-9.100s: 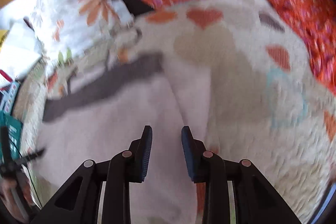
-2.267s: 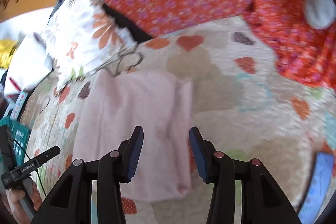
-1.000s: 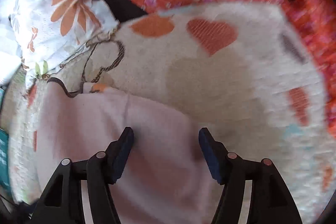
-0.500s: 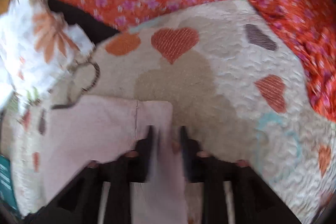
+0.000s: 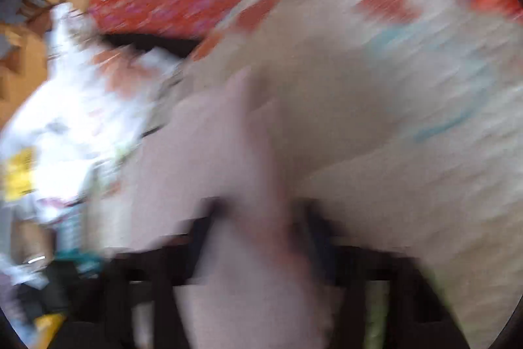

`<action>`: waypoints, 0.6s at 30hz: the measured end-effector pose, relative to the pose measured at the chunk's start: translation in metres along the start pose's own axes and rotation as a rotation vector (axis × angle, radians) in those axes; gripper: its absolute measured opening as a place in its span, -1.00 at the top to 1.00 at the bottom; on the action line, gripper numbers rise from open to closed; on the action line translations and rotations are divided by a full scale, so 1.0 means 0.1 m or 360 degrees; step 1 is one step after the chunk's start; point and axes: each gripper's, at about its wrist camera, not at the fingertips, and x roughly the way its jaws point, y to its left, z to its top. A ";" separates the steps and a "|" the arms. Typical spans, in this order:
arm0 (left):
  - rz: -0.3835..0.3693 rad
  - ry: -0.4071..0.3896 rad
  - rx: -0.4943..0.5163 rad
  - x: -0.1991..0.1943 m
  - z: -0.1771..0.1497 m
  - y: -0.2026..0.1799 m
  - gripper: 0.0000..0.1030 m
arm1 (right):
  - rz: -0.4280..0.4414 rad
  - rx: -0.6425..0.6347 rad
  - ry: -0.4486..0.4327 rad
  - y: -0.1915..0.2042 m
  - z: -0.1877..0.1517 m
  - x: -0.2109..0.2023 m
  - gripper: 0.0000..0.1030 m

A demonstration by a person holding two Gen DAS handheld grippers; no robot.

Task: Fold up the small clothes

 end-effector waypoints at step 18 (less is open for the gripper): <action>0.0315 0.0125 0.0123 -0.37 -0.32 0.07 -0.37 | -0.0339 -0.0279 -0.0095 0.52 -0.17 -0.24 0.35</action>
